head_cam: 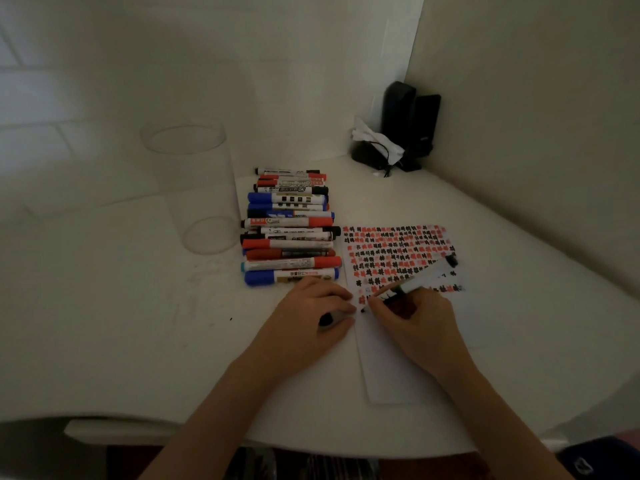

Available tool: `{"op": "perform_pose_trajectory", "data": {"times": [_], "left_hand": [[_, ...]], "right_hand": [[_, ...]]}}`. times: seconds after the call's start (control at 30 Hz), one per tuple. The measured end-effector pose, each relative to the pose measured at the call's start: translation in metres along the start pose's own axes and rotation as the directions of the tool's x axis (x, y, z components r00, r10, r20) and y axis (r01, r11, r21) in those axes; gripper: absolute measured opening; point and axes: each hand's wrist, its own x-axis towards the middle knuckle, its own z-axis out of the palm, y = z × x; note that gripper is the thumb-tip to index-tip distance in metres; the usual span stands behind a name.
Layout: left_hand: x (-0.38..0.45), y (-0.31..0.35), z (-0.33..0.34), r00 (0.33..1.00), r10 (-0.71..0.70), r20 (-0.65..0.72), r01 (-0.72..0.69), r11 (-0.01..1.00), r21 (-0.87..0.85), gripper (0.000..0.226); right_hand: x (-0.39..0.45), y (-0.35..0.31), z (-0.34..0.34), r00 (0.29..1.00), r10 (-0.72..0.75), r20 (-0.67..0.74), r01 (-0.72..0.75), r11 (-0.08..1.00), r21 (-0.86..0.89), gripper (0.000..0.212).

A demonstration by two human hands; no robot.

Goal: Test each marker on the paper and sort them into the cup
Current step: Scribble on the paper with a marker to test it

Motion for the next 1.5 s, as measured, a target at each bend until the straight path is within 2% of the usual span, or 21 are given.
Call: {"op": "perform_pose_trajectory", "data": {"times": [0.17,0.47,0.6,0.73,0.9,1.0,1.07,1.2,1.3,1.37,1.43,1.5], "left_hand": [[0.000,0.001,0.000,1.000,-0.012,0.002,0.012,1.000,-0.001,0.031],[0.000,-0.001,0.001,1.000,0.002,-0.007,-0.002,1.000,-0.005,0.035],[0.000,-0.001,0.001,1.000,-0.005,-0.017,0.005,1.000,-0.009,0.028],[0.000,-0.001,0.001,1.000,-0.011,-0.006,0.011,1.000,-0.011,0.029],[0.000,0.003,-0.003,1.000,-0.014,-0.027,0.013,0.999,-0.031,0.020],[-0.006,0.007,-0.005,0.984,-0.119,-0.136,0.119,0.993,-0.007,0.034],[-0.011,0.009,-0.006,0.953,-0.226,-0.201,0.230,0.973,-0.006,0.043],[-0.015,0.015,-0.012,0.922,-0.372,-0.105,0.367,0.928,-0.060,0.041],[-0.015,0.019,-0.017,0.899,-0.422,-0.118,0.394,0.896,-0.207,0.040],[-0.017,0.022,-0.020,0.877,-0.462,-0.131,0.403,0.857,-0.320,0.037],[-0.021,0.024,-0.021,0.860,-0.493,-0.134,0.405,0.817,-0.411,0.035],[-0.023,0.026,-0.022,0.856,-0.501,-0.126,0.403,0.801,-0.443,0.030]], "right_hand": [[0.000,0.004,0.002,0.998,0.027,-0.052,-0.027,1.000,0.007,0.030],[-0.001,-0.004,-0.001,0.999,0.050,0.007,-0.050,0.999,0.021,0.044],[0.000,-0.002,-0.001,0.998,0.053,-0.042,-0.052,0.998,0.019,0.040],[0.001,0.000,0.002,0.997,0.063,-0.048,-0.061,0.997,0.042,0.034],[0.000,-0.001,-0.001,0.998,0.062,0.011,-0.063,0.997,0.053,0.010],[-0.001,-0.004,-0.004,0.992,0.128,0.019,-0.129,0.981,0.147,0.022],[0.000,-0.004,-0.004,0.987,0.159,0.030,-0.161,0.972,0.168,0.016],[0.003,-0.008,-0.009,0.980,0.187,0.065,-0.197,0.954,0.226,0.007],[0.006,-0.016,-0.018,0.970,0.222,0.102,-0.241,0.939,0.246,0.012],[0.005,-0.018,-0.020,0.951,0.271,0.151,-0.308,0.883,0.354,0.019],[0.000,-0.019,-0.019,0.925,0.307,0.224,-0.380,0.746,0.547,0.023],[-0.004,-0.021,-0.016,0.920,0.296,0.258,-0.393,0.664,0.637,0.024]]}}
